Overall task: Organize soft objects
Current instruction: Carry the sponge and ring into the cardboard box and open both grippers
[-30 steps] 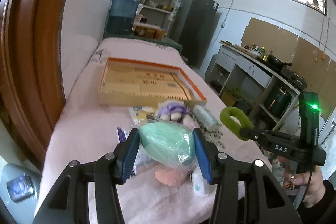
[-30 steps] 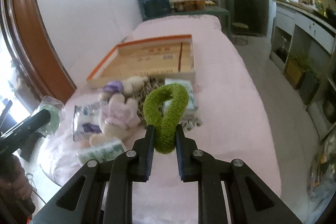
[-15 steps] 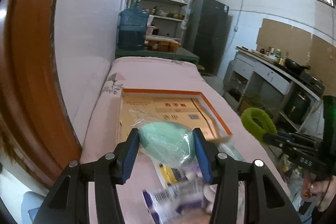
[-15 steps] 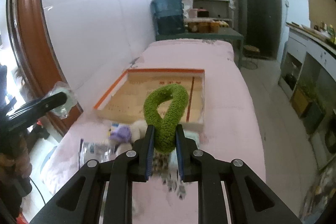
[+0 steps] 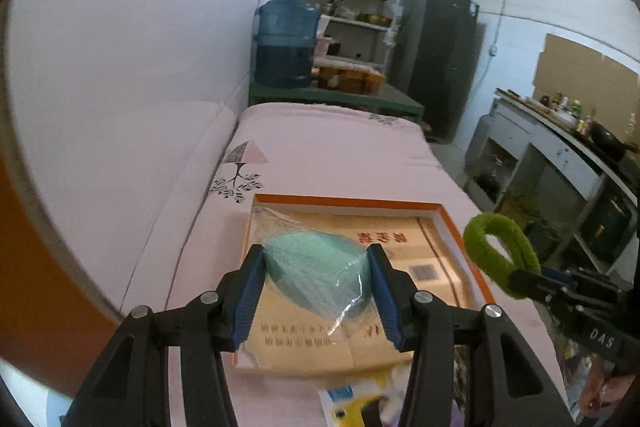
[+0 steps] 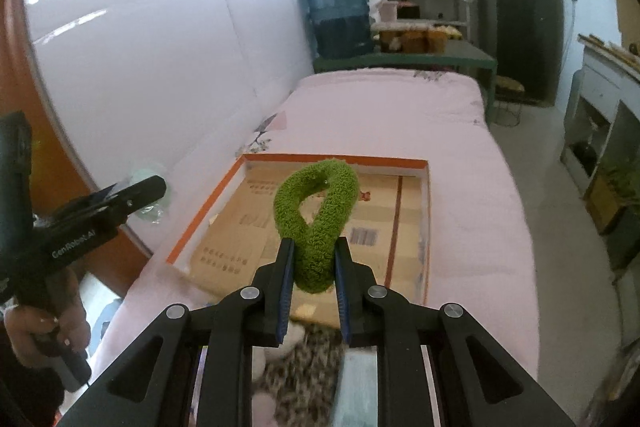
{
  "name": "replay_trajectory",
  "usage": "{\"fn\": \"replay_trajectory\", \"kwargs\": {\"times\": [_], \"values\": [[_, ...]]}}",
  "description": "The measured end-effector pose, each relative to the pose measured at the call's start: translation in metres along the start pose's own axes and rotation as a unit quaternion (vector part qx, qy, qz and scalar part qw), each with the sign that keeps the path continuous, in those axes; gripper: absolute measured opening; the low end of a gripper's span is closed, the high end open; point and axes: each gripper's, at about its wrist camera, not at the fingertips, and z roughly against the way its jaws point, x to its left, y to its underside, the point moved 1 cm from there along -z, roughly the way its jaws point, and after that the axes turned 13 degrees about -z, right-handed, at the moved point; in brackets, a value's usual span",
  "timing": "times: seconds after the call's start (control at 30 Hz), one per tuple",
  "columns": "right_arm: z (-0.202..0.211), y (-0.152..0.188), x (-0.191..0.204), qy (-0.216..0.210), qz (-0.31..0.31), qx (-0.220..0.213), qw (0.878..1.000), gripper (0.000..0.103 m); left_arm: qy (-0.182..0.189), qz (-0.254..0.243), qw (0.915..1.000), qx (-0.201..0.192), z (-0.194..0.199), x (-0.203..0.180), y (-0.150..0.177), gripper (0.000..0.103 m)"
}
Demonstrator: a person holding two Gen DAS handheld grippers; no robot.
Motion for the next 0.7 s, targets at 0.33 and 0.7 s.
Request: {"fn": "replay_trajectory", "kwargs": {"times": [0.33, 0.7], "values": [[-0.082, -0.020, -0.003, 0.011, -0.005, 0.053, 0.999, 0.019, -0.030, 0.002, 0.9987, 0.041, -0.070, 0.003, -0.010, 0.051], [-0.133, -0.019, -0.020, 0.009, -0.039, 0.096, 0.995, 0.019, -0.024, 0.007, 0.9968, 0.076, -0.120, 0.004, -0.006, 0.051]]}}
